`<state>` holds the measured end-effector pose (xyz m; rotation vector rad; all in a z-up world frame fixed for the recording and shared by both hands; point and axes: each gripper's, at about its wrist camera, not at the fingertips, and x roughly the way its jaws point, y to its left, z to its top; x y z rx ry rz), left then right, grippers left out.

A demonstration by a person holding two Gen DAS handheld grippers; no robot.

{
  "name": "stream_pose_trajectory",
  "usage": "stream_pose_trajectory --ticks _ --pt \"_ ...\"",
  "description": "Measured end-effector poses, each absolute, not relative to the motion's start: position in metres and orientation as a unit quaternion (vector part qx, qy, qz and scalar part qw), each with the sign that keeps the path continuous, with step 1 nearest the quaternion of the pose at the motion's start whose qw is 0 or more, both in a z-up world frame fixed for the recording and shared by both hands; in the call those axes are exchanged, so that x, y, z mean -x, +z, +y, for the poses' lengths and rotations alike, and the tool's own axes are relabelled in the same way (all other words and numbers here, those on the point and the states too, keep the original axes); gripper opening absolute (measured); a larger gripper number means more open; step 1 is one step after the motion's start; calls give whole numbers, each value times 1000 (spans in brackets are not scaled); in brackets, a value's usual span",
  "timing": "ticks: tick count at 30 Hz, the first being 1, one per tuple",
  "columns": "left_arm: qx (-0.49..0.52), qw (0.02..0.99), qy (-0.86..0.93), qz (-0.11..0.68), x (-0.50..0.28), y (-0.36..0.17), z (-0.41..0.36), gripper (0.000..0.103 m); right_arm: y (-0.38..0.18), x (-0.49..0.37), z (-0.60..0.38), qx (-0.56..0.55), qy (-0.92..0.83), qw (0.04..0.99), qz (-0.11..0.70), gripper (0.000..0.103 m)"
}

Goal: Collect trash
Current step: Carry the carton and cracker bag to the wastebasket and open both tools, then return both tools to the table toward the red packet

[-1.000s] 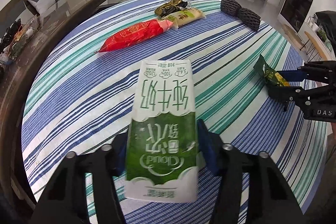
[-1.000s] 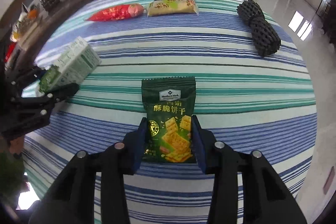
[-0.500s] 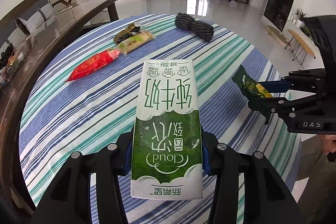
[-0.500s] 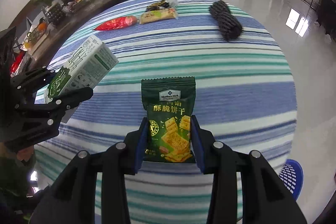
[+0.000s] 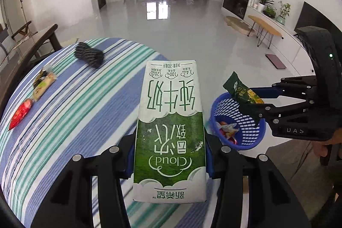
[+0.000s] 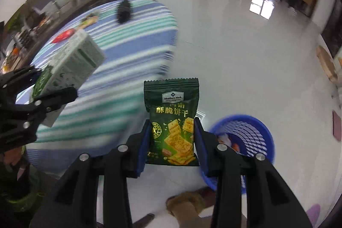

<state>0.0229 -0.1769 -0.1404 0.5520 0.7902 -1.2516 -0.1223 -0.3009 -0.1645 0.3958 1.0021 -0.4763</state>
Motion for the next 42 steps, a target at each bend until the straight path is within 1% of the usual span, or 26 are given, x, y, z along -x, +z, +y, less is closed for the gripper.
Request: stream_pose_trajectory --ticks 6,10,19,26,29,30,31,32,36,38,40,42 --pt "-254 661 -602 370 49 -158 -236 48 -190 205 -356 -215 -305 799 471 38" --pt "-244 632 -620 396 81 -189 -278 48 -222 237 -384 -248 -334 776 474 38" --pt "-269 612 -620 412 123 -261 -346 48 -268 266 -427 -312 -357 751 460 38" --pt "-297 600 -614 418 143 -301 -378 49 -284 271 -445 -347 -356 741 452 38" --pt "-301 590 -617 424 143 -315 -385 50 -290 274 -448 -361 -350 737 452 41" --pt "-305 586 -618 426 143 -321 -389 63 -292 275 -449 -363 -349 736 452 45" --pt "-307 584 -616 429 142 -326 -393 72 -292 274 -449 -363 -353 734 451 57" --pt "-303 587 -616 429 139 -329 -395 82 -291 275 -451 -363 -356 735 448 63" --pt "-295 591 -614 432 131 -325 -393 84 -284 282 -453 -368 -363 742 428 63" --pt "-289 597 -617 423 130 -312 -387 87 -280 286 -454 -368 -369 744 418 65" --pt "-279 606 -623 408 130 -290 -373 89 -270 285 -450 -354 -378 752 407 70" --pt "-266 613 -627 400 129 -268 -358 92 -260 278 -444 -326 -393 760 402 84"
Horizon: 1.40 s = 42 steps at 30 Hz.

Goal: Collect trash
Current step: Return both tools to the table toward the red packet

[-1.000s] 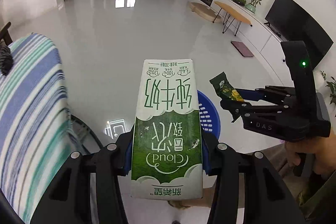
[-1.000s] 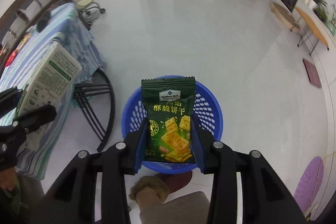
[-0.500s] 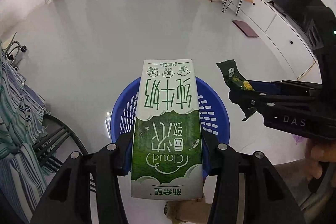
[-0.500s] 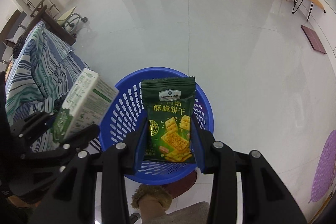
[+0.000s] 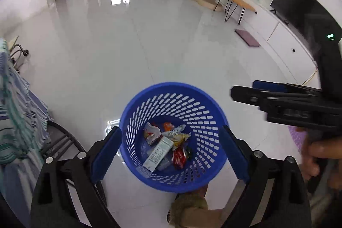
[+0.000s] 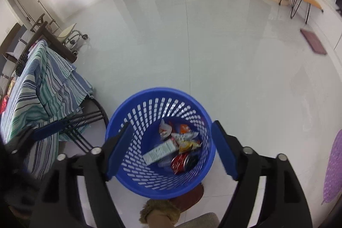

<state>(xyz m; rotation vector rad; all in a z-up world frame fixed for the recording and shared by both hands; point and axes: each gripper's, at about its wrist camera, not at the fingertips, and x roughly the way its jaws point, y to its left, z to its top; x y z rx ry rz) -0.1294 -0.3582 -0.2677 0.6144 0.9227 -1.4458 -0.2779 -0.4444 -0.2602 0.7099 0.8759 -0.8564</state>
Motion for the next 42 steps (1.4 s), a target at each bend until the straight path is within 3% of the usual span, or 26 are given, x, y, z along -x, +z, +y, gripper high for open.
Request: stream_pose_trajectory --ticks 2,9,15,23,30,42 --pt "-249 615 -635 395 127 -241 -336 93 -249 267 -436 -290 -412 767 397 90" --pt "-234 649 -630 356 82 -180 -232 98 -212 206 -381 -161 -396 826 368 91" --pt "-231 716 -546 369 -26 -174 -134 98 -193 117 -293 -132 -277 883 357 92" --pt "-238 783 -425 386 -167 -187 -37 98 -177 -38 -191 -85 -107 895 425 93" --pt "-205 796 -392 413 -237 -198 -3 98 -208 -118 -178 -71 -104 874 470 95" --pt "-252 756 -443 411 -272 -205 -4 99 -209 -125 -176 -74 -114 875 465 98"
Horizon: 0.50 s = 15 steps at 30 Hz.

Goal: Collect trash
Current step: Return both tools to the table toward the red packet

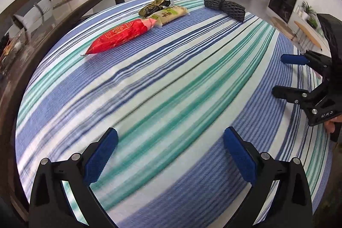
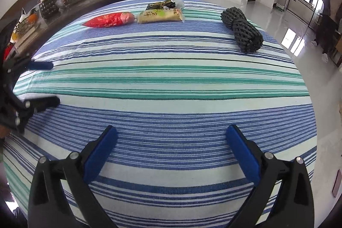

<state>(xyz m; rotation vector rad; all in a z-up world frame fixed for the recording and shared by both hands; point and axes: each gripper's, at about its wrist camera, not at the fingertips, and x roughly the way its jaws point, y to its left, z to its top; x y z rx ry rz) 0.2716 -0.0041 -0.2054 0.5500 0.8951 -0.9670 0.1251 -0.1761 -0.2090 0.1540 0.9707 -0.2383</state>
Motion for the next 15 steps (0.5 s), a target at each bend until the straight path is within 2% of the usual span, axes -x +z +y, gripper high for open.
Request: stream_pose_trajectory --ticks 4,10,15 --pt "-277 772 -433 373 -316 -186 -7 99 -209 -125 -176 -73 -114 875 465 98" --pt "-284 758 -457 369 -392 -186 -42 99 -209 -126 -178 -82 -111 876 462 98" --pt "-319 714 -505 366 -406 -202 -66 99 -190 -128 -251 -171 -149 878 422 98"
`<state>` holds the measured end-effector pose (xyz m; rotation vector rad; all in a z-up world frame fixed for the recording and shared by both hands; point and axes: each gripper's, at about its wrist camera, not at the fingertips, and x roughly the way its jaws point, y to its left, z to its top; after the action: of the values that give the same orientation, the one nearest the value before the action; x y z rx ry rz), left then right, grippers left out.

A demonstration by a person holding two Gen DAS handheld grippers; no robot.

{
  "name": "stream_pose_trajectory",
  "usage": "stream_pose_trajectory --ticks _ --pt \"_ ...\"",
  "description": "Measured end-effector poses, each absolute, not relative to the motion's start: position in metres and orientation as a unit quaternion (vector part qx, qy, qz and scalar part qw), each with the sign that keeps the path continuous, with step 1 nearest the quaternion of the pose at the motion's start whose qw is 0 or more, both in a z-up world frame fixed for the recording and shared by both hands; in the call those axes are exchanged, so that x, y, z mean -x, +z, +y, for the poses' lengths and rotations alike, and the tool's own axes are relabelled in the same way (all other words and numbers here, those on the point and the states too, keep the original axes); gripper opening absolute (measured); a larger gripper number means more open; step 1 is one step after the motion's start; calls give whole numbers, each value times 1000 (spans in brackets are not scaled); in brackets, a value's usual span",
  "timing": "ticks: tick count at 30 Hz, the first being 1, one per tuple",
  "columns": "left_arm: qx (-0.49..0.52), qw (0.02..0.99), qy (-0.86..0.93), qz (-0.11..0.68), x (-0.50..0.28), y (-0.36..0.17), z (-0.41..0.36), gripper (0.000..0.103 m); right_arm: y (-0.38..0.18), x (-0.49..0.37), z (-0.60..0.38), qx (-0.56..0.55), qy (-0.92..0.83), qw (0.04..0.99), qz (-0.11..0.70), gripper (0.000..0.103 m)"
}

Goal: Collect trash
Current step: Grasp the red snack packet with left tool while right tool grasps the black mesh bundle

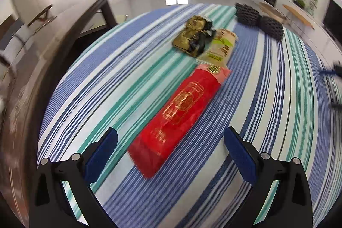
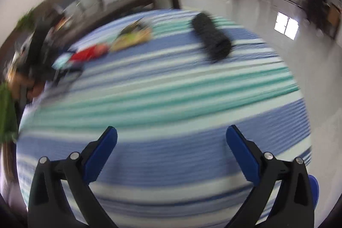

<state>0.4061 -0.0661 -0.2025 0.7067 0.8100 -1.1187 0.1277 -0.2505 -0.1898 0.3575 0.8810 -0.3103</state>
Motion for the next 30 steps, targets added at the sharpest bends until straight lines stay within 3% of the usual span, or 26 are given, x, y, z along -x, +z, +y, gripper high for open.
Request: stream_pose_trajectory --ticks 10,11,12,13,14,15,16,18,20,21,30 --pt "-290 703 -532 373 -426 -208 -90 99 -201 -253 -345 -125 -153 849 490 98" --pt "-292 701 -534 371 -425 -208 -92 99 -204 -261 -343 -114 -156 847 496 96" --pt "-294 699 -536 371 -423 -208 -93 97 -207 -264 -342 -111 -155 845 499 83" --pt "-293 694 -542 373 -421 -207 -94 94 -206 -264 -339 -109 -158 848 494 78" --pt "-287 691 -548 374 -419 -205 -93 85 -203 -262 -337 -112 -156 851 488 53" --pt "-285 693 -547 373 -417 -204 -93 75 -200 -257 -334 -116 -155 854 483 46" --pt "-284 694 -545 374 -415 -203 -92 70 -197 -252 -332 -120 -154 855 481 45" --pt "-272 704 -531 386 -413 -199 -90 43 -191 -237 -322 -120 -150 859 475 43" --pt "-254 710 -516 407 -410 -195 -82 28 -184 -221 -310 -126 -138 863 470 43" --pt "-243 715 -506 417 -405 -193 -77 25 -180 -211 -302 -132 -131 864 467 43" --pt "-139 763 -410 480 -304 -183 -6 25 -166 -147 -174 -169 -41 880 442 43"
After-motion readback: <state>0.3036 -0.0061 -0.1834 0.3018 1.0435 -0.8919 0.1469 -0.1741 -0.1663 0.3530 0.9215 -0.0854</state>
